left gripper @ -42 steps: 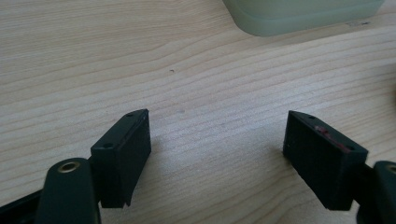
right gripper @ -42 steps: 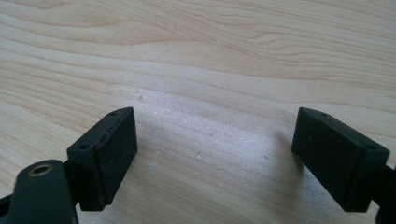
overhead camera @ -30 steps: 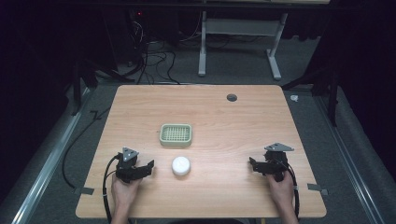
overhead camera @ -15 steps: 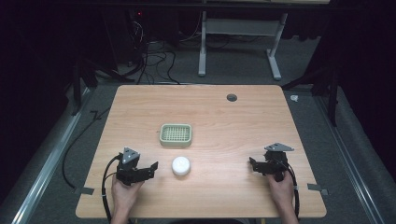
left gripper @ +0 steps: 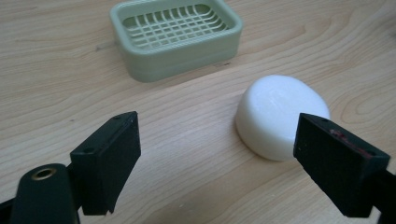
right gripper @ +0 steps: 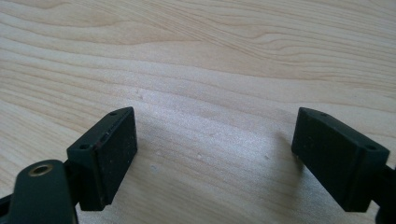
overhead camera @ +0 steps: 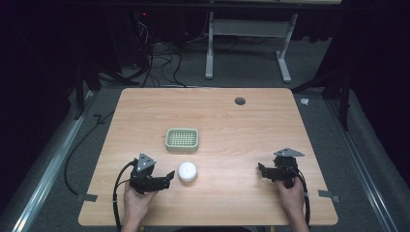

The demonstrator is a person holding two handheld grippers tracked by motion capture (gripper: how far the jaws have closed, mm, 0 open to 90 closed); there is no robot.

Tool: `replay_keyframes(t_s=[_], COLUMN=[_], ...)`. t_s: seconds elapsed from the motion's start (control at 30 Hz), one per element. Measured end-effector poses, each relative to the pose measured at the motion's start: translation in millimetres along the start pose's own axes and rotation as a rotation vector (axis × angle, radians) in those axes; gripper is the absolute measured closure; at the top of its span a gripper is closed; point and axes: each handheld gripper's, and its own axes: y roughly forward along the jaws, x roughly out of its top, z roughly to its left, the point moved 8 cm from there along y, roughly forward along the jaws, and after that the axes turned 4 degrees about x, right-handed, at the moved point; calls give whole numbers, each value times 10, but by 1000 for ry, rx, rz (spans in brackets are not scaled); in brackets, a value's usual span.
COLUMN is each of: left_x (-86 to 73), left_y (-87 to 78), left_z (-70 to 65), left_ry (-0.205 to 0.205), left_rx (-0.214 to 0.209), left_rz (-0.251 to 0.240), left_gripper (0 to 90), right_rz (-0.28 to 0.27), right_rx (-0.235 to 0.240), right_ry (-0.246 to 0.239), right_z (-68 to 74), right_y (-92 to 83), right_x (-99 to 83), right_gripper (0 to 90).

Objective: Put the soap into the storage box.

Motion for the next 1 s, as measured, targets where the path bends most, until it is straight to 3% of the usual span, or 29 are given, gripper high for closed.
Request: replay_keyframes(t_s=[0.6, 0.87, 1.0], left_x=[34, 49, 29], left_y=[232, 332, 398], left_z=[-380, -471, -496], left_ry=[69, 74, 84], left_rx=[-43, -54, -45], left_rz=[49, 60, 89], left_gripper=[140, 133, 137], right_rz=[-1, -1, -1], right_rx=[7, 7, 7], right_ry=[-5, -6, -6], right_z=[7, 7, 7], right_y=[0, 0, 0], right_x=[0, 0, 0], right_gripper=[151, 151, 151])
